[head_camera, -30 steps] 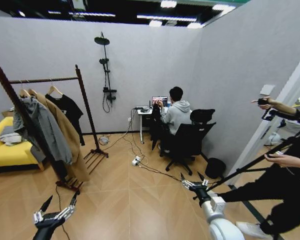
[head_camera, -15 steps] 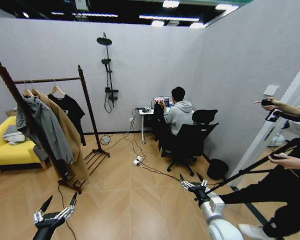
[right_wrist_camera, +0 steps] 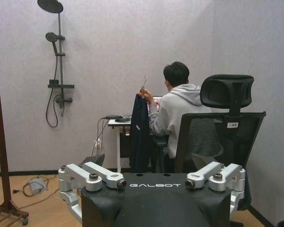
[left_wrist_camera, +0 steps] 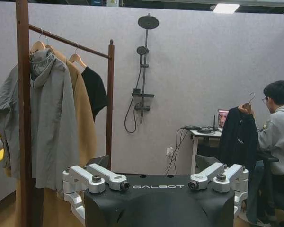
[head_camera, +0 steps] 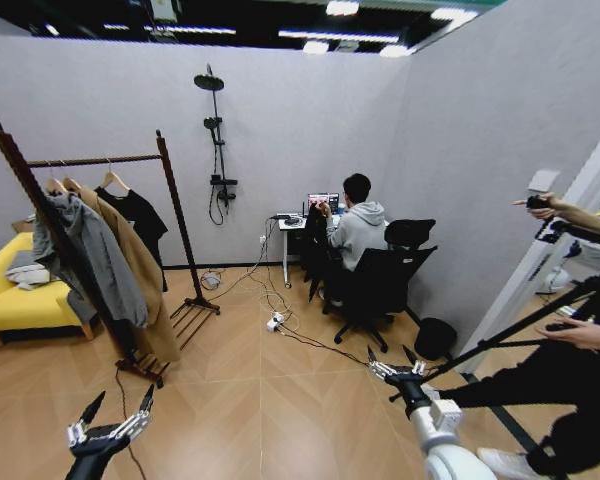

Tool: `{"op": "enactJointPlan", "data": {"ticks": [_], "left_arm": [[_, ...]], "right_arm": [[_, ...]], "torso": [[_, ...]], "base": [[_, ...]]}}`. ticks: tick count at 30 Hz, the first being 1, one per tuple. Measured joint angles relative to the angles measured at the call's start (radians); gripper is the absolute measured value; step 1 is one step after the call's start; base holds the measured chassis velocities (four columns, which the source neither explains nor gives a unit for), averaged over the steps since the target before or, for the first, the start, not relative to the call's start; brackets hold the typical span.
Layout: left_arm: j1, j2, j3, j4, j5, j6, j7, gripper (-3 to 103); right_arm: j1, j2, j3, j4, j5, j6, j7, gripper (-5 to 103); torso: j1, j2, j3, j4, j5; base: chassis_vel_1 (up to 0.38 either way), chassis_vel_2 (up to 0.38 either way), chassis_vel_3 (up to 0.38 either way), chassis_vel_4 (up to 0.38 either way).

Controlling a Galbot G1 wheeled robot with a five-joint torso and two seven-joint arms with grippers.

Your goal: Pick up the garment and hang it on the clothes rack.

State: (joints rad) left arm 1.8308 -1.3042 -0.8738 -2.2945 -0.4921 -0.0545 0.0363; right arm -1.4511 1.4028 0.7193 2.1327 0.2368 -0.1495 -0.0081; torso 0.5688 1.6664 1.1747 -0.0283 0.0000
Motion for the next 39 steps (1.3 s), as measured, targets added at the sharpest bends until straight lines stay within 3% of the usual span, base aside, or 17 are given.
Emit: {"op": "enactJointPlan", "data": {"ticks": [10,21,32,39], "left_arm": [[0.0,0.0,0.0,0.0,0.0,0.0,0.0,100],[0.0,0.0,0.0,0.0,0.0,0.0,0.0,100],[0.0,0.0,0.0,0.0,0.0,0.0,0.0,100],[0.0,0.0,0.0,0.0,0.0,0.0,0.0,100]], "right_arm": [[-0.056,-0.005,0.039,0.075,0.029,0.013,-0.071,100],[-0.075,-0.04,0.139,0.11,0.092,0.008,-0.071,100],[-0.05,-0.014,0.159,0.139,0.084,-0.017,-0.062,100],[-0.03,-0.055,0.189,0.145,0.069,-0.03,-0.111,100]], "torso": [[0.0,0.0,0.0,0.0,0.0001],[0.0,0.0,0.0,0.0,0.0001],[0.0,0.0,0.0,0.0,0.0001],[0.0,0.0,0.0,0.0001,0.0]], "base": [[0.0,0.0,0.0,0.0],[0.0,0.0,0.0,0.0],[0.0,0.0,0.0,0.0],[0.0,0.0,0.0,0.0]]}}
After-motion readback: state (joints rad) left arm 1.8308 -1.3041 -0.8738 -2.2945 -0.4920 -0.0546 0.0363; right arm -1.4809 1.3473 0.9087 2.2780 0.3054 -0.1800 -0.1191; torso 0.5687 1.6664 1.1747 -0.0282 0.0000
